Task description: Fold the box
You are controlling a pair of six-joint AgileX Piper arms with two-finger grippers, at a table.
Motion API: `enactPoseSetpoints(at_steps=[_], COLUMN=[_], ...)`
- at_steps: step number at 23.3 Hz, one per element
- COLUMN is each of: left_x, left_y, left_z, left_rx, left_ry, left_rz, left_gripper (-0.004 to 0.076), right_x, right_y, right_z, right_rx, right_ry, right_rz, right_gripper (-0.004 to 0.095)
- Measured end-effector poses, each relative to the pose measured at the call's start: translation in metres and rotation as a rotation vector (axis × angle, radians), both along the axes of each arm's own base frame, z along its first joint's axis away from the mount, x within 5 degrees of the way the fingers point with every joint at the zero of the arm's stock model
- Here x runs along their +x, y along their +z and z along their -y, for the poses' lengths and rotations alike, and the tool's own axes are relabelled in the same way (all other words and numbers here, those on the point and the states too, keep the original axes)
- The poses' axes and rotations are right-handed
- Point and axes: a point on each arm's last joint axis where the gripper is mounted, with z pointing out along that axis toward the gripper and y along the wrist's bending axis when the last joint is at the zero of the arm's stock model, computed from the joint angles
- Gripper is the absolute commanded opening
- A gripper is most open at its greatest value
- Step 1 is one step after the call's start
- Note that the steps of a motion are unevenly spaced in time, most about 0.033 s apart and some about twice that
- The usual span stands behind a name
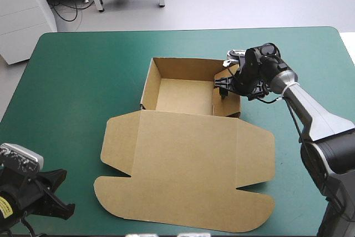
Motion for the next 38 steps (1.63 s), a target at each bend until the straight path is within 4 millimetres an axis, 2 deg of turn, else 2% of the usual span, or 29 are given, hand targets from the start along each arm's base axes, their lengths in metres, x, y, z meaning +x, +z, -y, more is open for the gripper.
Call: enactPoseSetpoints(at_steps=[3,5,6,7,8,9,16,17,19,21,22,23,26,28,29,32,35,38], left_x=[-0.008,-0.011,-0.012,-0.014,-0.014,-0.015,-0.016,-0.016,-0.016,-0.015,-0.015,-0.015,-0.015,-0.015,-0.015,-0.015,-0.014,-0.014], left_y=[-0.019,-0.027,-0.031,-0.038,-0.042,-0.046,-0.047,-0.047,-0.047,-0.047,-0.047,-0.047,-0.047,-0.047,-0.047,-0.047,-0.047,-0.047], left_z=[-0.003,-0.004,-0.004,-0.005,-0.005,-0.006,-0.007,-0.007,-0.007,-0.008,-0.009,-0.01,-0.01,-0.01,-0.01,-0.011,-0.011,-0.012], left_rx=[-0.005,-0.003,-0.005,-0.004,-0.002,0.0,0.006,0.006,0.006,0.025,0.037,0.042,0.045,0.045,0.046,0.053,0.061,0.064], left_ry=[0.003,0.002,0.006,0.009,0.009,0.009,0.013,0.013,0.013,0.013,0.02,0.023,0.025,0.025,0.025,0.024,0.028,0.027], left_rz=[-0.019,-0.027,-0.033,-0.043,-0.048,-0.054,-0.048,-0.049,-0.049,-0.04,-0.035,-0.033,-0.031,-0.03,-0.03,-0.027,-0.023,-0.022], left_gripper=[-0.0032,-0.0032,-0.0032,-0.0032,-0.0032,-0.0032,-0.0032,-0.0032,-0.0032,-0.0032,-0.0032,-0.0032,-0.0032,-0.0032,-0.0032,-0.0032,-0.0032,-0.0032], right_x=[0.003,0.004,0.004,0.004,0.004,0.004,0.004,0.004,0.009,0.018,0.021,0.021,0.019,0.015,0.012,0.007,0.004,0.002], right_y=[-0.007,-0.008,-0.008,-0.008,-0.008,-0.008,-0.005,-0.001,0.02,0.054,0.076,0.089,0.119,0.132,0.136,0.132,0.124,0.113], right_z=[-0.001,-0.002,-0.002,-0.002,-0.002,-0.002,0.001,0.003,0.014,0.038,0.059,0.074,0.117,0.149,0.178,0.222,0.258,0.285], right_rx=[-0.002,-0.001,0.0,0.001,0.001,0.002,-0.029,-0.043,-0.086,-0.133,-0.147,-0.153,-0.179,-0.206,-0.232,-0.259,-0.266,-0.268], right_ry=[-0.001,-0.001,-0.001,-0.001,-0.001,-0.001,0.008,0.008,0.02,0.027,0.002,-0.017,-0.089,-0.149,-0.199,-0.294,-0.374,-0.435], right_rz=[-0.008,-0.008,-0.007,-0.006,-0.006,-0.007,-0.011,-0.013,0.009,0.097,0.163,0.199,0.286,0.319,0.32,0.299,0.268,0.233], right_gripper=[0.0675,0.0542,0.0368,0.0261,0.0048,-0.0029,-0.0023,-0.0023,-0.0023,-0.0023,-0.0023,-0.0023,-0.0023,-0.0023,-0.0023,-0.0023,-0.0023,-0.0023])
